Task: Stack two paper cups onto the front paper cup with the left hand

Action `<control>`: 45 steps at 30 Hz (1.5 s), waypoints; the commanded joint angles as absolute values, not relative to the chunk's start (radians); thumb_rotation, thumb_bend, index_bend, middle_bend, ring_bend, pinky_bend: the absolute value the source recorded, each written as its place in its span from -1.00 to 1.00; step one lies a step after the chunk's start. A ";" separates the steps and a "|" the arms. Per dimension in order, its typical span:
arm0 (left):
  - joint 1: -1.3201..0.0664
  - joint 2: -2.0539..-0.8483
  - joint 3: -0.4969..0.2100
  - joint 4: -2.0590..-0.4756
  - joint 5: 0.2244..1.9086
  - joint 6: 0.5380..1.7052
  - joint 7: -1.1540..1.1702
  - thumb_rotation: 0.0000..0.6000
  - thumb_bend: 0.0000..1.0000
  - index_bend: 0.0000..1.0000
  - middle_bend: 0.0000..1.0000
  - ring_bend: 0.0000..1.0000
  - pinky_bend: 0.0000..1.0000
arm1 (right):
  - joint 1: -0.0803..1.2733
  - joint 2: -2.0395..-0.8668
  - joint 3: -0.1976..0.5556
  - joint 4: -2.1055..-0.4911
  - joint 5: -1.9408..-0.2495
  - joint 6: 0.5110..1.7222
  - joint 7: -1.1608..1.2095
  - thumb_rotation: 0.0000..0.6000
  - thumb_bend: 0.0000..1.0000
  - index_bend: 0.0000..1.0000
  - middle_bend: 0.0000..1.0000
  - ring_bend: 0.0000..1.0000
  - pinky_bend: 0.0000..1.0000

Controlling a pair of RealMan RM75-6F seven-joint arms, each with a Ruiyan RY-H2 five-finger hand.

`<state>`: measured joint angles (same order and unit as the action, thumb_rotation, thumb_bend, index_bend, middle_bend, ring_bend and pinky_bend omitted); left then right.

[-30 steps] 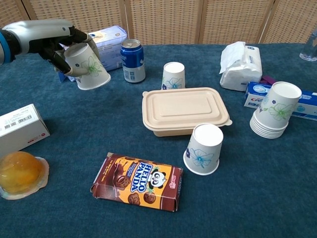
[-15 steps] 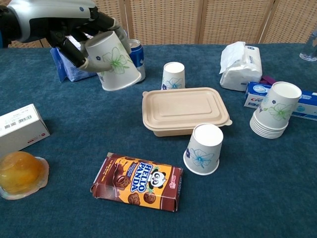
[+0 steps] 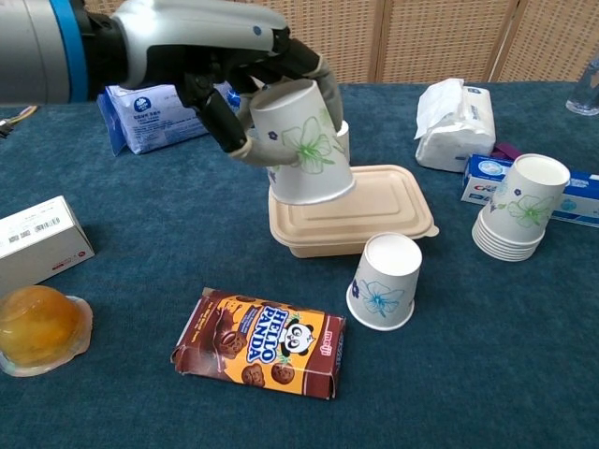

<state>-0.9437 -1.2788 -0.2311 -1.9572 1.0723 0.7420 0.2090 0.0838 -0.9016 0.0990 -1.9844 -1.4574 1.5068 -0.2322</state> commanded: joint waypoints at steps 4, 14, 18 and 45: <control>-1.014 -1.347 -0.214 -1.919 1.029 0.720 0.271 1.00 -0.13 -0.32 -0.48 -0.30 0.26 | 0.074 -0.897 0.095 -1.981 -1.467 1.519 -0.222 1.00 -0.25 -1.00 -0.73 -0.99 -0.39; -1.113 -1.454 -0.202 -1.855 0.924 0.711 0.328 1.00 -0.13 -0.34 -0.50 -0.34 0.23 | 0.053 -0.891 0.089 -1.965 -1.471 1.541 -0.192 1.00 -0.26 -1.00 -0.73 -0.99 -0.39; -1.143 -1.474 -0.190 -1.840 0.891 0.711 0.349 1.00 -0.13 -0.35 -0.51 -0.34 0.22 | 0.045 -0.886 0.088 -1.960 -1.473 1.550 -0.179 1.00 -0.26 -1.00 -0.73 -0.99 -0.39; -1.198 -1.487 -0.151 -1.826 0.828 0.759 0.357 1.00 -0.13 -0.38 -0.55 -0.37 0.18 | 0.029 -0.878 0.093 -1.945 -1.473 1.564 -0.151 1.00 -0.26 -1.00 -0.73 -0.99 -0.39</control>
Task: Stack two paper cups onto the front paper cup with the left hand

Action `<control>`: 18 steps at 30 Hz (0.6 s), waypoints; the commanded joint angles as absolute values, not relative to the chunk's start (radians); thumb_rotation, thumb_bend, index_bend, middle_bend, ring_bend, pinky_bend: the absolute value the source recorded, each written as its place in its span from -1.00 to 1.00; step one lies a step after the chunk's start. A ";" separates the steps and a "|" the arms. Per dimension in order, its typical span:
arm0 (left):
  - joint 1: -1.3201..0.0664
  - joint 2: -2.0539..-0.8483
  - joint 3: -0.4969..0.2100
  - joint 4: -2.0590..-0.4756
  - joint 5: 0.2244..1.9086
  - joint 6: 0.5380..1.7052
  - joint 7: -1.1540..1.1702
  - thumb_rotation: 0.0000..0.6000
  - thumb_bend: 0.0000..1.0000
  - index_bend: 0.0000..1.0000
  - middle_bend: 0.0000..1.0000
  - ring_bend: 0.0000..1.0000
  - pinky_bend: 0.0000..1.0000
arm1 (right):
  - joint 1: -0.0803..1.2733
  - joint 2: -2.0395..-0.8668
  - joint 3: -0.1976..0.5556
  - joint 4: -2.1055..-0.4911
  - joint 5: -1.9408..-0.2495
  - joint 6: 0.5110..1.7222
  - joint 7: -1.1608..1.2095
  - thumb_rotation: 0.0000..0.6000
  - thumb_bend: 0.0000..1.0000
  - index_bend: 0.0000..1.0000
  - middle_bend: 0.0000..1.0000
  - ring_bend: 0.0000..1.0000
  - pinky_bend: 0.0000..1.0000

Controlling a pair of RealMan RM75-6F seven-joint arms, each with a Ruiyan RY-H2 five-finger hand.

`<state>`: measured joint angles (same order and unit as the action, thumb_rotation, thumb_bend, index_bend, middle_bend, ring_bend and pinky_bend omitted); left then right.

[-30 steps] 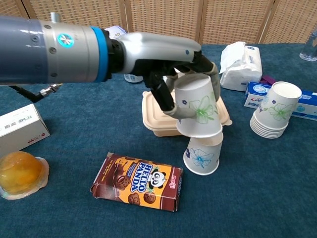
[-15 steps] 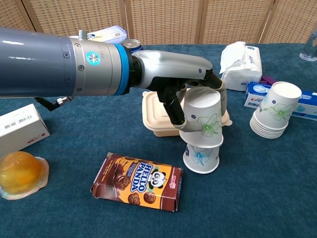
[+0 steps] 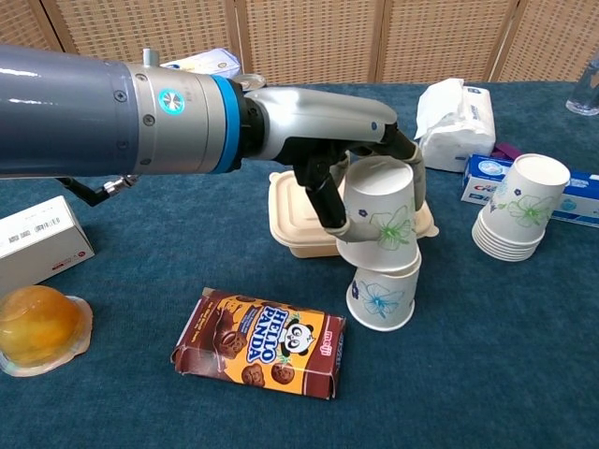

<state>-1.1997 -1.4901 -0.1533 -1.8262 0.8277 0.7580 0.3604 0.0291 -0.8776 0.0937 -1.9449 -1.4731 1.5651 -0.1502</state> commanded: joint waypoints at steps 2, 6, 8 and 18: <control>-1.198 -1.485 -0.148 -1.825 0.828 0.757 0.354 1.00 -0.13 -0.38 -0.56 -0.37 0.18 | 0.030 -0.879 0.093 -1.945 -1.473 1.562 -0.152 1.00 -0.26 -1.00 -0.73 -0.99 -0.39; -1.202 -1.492 -0.142 -1.815 0.829 0.744 0.344 1.00 -0.13 -0.38 -0.56 -0.37 0.18 | 0.028 -0.880 0.095 -1.945 -1.472 1.564 -0.154 1.00 -0.26 -1.00 -0.73 -0.99 -0.39; -1.205 -1.498 -0.143 -1.810 0.833 0.741 0.339 1.00 -0.13 -0.38 -0.56 -0.38 0.18 | 0.028 -0.879 0.095 -1.946 -1.472 1.565 -0.155 1.00 -0.26 -1.00 -0.73 -0.99 -0.39; -1.221 -1.519 -0.148 -1.795 0.839 0.736 0.332 1.00 -0.13 -0.38 -0.57 -0.39 0.16 | 0.018 -0.873 0.094 -1.945 -1.471 1.574 -0.144 1.00 -0.26 -1.00 -0.73 -0.99 -0.39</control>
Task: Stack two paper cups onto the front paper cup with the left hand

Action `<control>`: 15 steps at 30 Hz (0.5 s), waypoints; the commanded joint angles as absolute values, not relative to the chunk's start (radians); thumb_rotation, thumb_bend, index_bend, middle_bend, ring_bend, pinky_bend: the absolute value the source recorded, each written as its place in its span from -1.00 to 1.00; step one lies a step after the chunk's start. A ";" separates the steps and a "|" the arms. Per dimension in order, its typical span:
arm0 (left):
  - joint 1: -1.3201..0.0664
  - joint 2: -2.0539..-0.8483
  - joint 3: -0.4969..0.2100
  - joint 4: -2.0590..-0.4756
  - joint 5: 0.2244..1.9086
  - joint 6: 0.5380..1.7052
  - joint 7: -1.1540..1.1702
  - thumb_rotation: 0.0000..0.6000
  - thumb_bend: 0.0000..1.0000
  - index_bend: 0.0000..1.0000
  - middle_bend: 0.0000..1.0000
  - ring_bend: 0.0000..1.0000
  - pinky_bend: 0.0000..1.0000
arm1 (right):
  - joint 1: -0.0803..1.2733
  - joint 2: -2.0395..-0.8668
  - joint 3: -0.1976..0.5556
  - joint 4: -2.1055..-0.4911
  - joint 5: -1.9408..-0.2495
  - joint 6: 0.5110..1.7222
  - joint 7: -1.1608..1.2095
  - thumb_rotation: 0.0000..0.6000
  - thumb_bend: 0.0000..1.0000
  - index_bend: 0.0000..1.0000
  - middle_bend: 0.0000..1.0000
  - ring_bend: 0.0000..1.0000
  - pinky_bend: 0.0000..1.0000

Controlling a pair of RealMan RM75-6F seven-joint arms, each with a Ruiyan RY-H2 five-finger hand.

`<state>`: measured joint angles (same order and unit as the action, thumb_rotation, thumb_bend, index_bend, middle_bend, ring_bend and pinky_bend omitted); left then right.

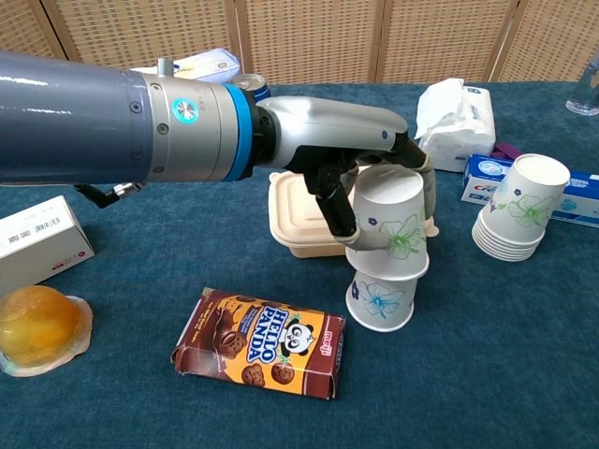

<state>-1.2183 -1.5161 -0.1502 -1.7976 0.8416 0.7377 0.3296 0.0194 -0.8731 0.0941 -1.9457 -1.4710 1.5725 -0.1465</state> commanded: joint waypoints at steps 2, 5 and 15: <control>-1.228 -1.519 -0.140 -1.792 0.833 0.729 0.340 1.00 -0.13 -0.39 -0.58 -0.40 0.15 | 0.017 -0.873 0.094 -1.943 -1.472 1.575 -0.142 1.00 -0.26 -1.00 -0.73 -0.99 -0.39; -1.243 -1.510 -0.125 -1.795 0.805 0.702 0.351 1.00 -0.13 -0.59 -0.73 -0.57 0.00 | 0.016 -0.873 0.094 -1.941 -1.473 1.576 -0.139 1.00 -0.26 -1.00 -0.73 -0.99 -0.39; -1.222 -1.444 -0.120 -1.843 0.800 0.788 0.358 1.00 -0.13 -1.00 -1.00 -1.00 -0.91 | 0.019 -0.872 0.096 -1.945 -1.474 1.571 -0.142 1.00 -0.26 -1.00 -0.73 -0.99 -0.39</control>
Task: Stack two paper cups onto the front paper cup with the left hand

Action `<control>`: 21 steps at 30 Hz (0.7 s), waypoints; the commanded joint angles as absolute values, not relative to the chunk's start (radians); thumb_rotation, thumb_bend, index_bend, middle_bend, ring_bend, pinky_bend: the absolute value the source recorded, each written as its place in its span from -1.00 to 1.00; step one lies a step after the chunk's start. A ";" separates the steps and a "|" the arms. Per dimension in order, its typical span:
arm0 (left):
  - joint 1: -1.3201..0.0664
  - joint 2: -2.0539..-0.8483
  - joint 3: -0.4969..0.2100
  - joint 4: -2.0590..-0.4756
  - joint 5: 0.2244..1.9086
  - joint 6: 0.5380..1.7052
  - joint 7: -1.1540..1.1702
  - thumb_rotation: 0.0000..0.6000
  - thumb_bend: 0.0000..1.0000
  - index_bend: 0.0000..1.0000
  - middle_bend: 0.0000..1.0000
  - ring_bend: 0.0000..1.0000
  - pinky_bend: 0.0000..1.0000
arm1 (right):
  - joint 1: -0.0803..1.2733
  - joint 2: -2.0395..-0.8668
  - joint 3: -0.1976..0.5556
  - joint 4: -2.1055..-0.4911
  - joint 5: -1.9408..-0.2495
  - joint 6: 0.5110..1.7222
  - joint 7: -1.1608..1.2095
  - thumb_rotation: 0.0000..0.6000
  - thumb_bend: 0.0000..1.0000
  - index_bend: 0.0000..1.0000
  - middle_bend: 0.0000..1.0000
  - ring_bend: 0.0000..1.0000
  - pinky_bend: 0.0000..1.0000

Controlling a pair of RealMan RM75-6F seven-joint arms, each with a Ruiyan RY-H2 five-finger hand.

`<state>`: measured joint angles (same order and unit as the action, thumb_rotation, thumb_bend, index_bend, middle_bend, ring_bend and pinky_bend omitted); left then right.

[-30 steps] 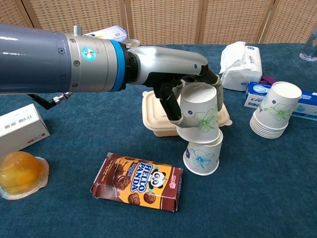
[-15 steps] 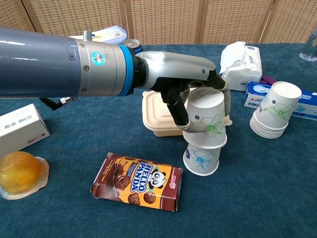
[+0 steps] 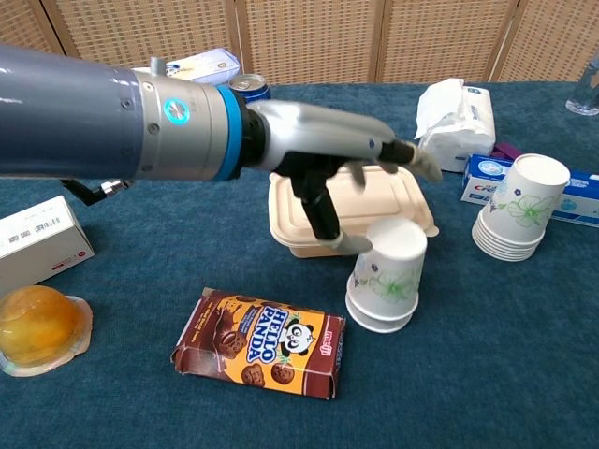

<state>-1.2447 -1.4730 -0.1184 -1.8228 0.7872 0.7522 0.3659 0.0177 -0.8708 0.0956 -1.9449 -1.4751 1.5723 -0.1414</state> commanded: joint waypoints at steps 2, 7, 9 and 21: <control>-1.207 -1.419 -0.115 -1.854 0.804 0.805 0.355 1.00 -0.13 -1.00 -1.00 -1.00 -0.90 | 0.020 -0.873 0.097 -1.944 -1.473 1.569 -0.142 1.00 -0.25 -1.00 -0.73 -0.99 -0.39; -1.159 -1.355 -0.091 -1.872 0.803 0.846 0.346 1.00 -0.13 -1.00 -1.00 -1.00 -0.88 | 0.025 -0.877 0.099 -1.940 -1.471 1.561 -0.142 1.00 -0.25 -1.00 -0.73 -0.99 -0.39; -1.145 -1.337 -0.081 -1.863 0.794 0.852 0.345 1.00 -0.13 -1.00 -1.00 -1.00 -0.88 | 0.028 -0.879 0.100 -1.939 -1.472 1.557 -0.143 1.00 -0.26 -1.00 -0.73 -0.99 -0.39; -1.139 -1.358 -0.085 -1.753 0.737 0.860 0.389 1.00 -0.13 -1.00 -1.00 -1.00 -0.83 | 0.031 -0.883 0.100 -1.942 -1.470 1.552 -0.150 1.00 -0.26 -1.00 -0.73 -0.99 -0.39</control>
